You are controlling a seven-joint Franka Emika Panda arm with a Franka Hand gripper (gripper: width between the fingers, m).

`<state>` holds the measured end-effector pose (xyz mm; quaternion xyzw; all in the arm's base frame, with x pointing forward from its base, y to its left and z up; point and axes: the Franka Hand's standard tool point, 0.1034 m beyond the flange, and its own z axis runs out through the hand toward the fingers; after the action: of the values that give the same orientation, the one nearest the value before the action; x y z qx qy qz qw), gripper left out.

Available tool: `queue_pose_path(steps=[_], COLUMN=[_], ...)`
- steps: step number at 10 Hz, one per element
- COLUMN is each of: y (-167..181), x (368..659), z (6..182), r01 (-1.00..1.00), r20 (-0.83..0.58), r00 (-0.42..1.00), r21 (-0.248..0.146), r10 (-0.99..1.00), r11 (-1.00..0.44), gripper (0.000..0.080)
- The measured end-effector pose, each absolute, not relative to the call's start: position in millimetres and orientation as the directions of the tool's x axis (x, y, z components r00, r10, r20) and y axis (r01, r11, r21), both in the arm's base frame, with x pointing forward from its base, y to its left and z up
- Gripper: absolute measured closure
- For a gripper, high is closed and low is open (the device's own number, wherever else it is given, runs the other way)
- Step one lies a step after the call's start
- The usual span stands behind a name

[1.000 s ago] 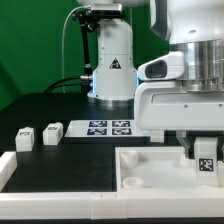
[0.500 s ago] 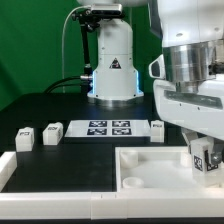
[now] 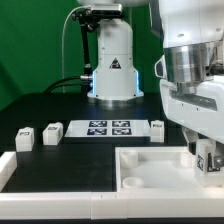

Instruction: Assemble one leg

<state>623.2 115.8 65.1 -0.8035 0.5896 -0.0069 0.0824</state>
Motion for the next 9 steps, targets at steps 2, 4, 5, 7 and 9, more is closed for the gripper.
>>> queue_pose_path(steps=[2, 4, 5, 7, 9], y=[121.2, 124.7, 124.8, 123.0, 119.5], x=[622.1, 622.6, 623.7, 624.7, 625.2], z=[65.5, 66.2, 66.5, 66.4, 66.1], r01=[-0.833, -0.644, -0.552, -0.347, -0.117], r20=[-0.047, 0.002, 0.019, 0.055, 0.085], r00=[0.545, 0.758, 0.828, 0.933, 0.988], r21=[-0.15, -0.148, -0.144, -0.129, -0.099], r10=[-0.837, -0.652, -0.56, -0.356, -0.126], r11=[-0.533, -0.75, -0.821, -0.929, -0.988], gripper=[0.0158, 0.0151, 0.0151, 0.015, 0.015])
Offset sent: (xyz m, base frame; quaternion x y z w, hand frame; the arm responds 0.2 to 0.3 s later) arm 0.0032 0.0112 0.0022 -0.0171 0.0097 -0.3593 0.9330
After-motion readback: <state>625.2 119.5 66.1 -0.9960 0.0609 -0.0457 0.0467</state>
